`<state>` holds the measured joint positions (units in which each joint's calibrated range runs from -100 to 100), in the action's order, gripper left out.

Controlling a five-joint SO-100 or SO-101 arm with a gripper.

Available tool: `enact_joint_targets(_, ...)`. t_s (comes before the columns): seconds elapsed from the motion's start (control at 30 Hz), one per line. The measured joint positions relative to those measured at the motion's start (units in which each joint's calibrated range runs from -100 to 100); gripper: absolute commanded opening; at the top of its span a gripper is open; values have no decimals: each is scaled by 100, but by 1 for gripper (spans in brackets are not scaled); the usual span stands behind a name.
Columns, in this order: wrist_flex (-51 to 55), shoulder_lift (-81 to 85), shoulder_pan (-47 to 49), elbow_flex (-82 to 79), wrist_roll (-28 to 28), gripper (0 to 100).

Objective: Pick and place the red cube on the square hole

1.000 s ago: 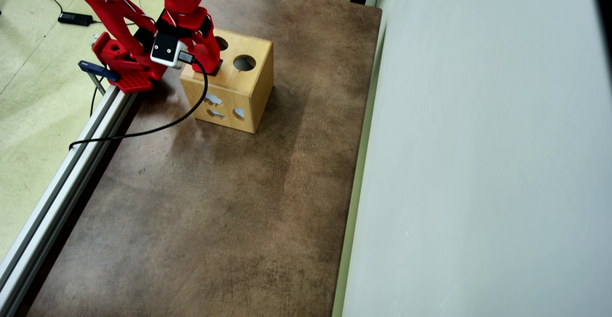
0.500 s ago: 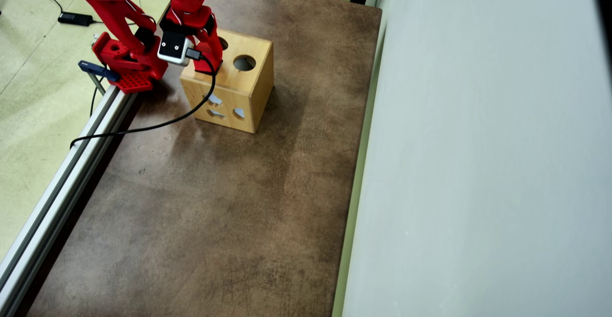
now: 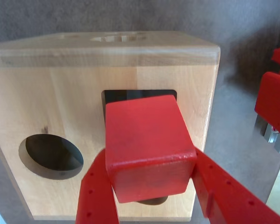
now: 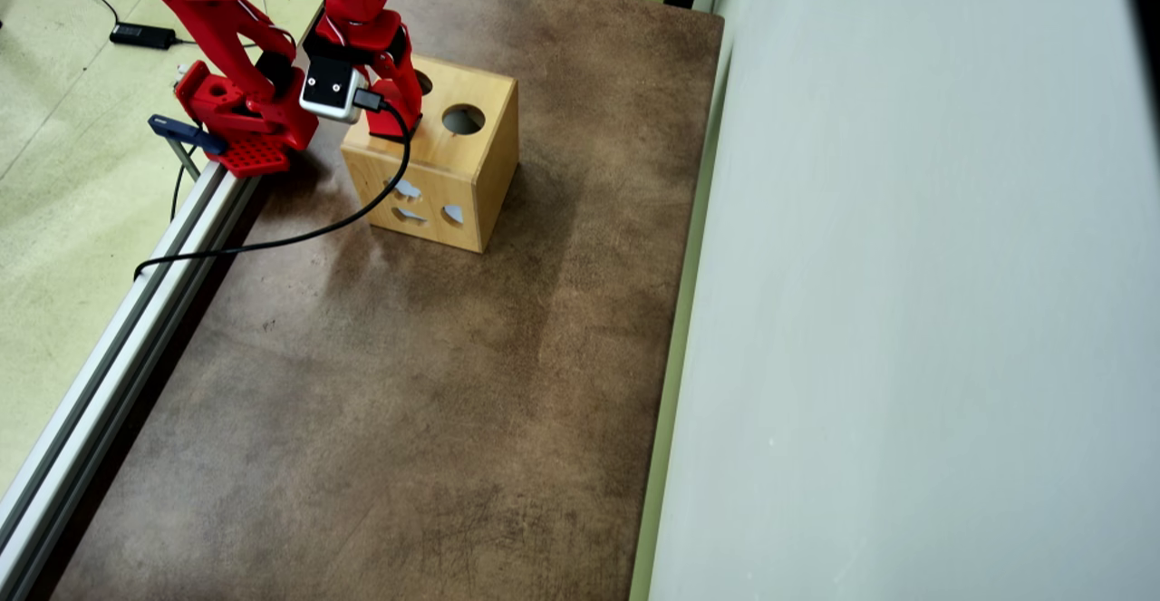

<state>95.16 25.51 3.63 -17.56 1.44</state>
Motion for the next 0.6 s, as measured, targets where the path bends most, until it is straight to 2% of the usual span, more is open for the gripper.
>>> enact_joint_targets(0.1, 8, 0, 72, 0, 0, 45)
enact_joint_targets(0.2, 8, 0, 43, 0, 0, 51)
enact_joint_targets(0.6, 8, 398, 50, 0, 0, 52)
